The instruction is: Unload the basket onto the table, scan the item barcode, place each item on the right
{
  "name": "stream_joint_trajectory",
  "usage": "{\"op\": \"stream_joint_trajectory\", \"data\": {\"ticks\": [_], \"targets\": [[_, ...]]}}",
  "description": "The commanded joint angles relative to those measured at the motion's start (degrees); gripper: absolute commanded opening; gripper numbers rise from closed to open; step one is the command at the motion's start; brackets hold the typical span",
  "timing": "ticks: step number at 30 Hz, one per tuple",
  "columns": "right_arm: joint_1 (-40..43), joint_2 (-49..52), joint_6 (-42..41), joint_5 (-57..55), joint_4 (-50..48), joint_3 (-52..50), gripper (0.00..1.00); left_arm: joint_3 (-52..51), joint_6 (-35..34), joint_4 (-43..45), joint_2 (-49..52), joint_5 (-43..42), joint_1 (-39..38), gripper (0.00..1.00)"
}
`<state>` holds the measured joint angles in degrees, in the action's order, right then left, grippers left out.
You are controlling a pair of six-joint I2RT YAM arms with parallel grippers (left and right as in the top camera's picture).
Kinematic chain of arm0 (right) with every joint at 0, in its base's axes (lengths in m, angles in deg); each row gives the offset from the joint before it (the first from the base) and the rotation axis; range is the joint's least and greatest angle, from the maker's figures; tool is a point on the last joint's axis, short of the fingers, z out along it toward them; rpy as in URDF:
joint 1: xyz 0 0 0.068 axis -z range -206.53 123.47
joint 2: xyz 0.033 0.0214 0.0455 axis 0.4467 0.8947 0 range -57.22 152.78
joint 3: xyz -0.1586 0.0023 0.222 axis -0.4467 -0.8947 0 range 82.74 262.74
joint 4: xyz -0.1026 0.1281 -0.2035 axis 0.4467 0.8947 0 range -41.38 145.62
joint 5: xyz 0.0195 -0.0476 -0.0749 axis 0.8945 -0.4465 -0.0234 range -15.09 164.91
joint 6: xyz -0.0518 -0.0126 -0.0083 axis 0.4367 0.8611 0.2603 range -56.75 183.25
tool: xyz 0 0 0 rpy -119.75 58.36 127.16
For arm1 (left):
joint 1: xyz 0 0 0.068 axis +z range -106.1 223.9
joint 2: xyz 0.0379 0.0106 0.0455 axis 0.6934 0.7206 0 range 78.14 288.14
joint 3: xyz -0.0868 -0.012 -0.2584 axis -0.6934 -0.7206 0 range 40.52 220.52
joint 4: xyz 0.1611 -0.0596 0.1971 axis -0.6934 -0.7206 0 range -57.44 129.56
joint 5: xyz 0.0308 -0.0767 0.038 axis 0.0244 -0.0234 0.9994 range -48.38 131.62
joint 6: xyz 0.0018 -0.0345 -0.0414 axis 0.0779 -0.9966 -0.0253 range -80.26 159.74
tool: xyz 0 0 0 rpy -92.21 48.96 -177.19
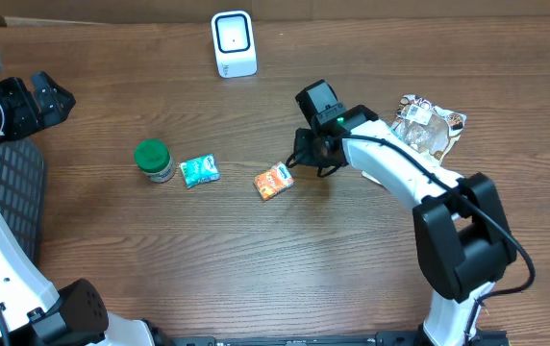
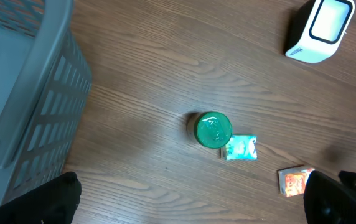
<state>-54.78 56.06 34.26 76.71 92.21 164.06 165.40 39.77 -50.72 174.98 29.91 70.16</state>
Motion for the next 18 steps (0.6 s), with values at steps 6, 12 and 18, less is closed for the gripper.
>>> {"op": "stream_joint_trajectory", "data": {"ticks": [6,12,18], "targets": [[0.0,4.5,-1.2,11.0,-0.3,-0.3,0.04,0.1,0.9,0.1,0.5,0.1,0.0,1.00],[-1.2,4.5,-0.8,17.0,2.9,-0.3,0.04,0.1,0.9,0.1,0.6,0.1,0.1,1.00],[-4.2,4.5,0.5,19.5,5.9,-0.3,0.04,0.1,0.9,0.1,0.6,0.1,0.1,0.99]]}}
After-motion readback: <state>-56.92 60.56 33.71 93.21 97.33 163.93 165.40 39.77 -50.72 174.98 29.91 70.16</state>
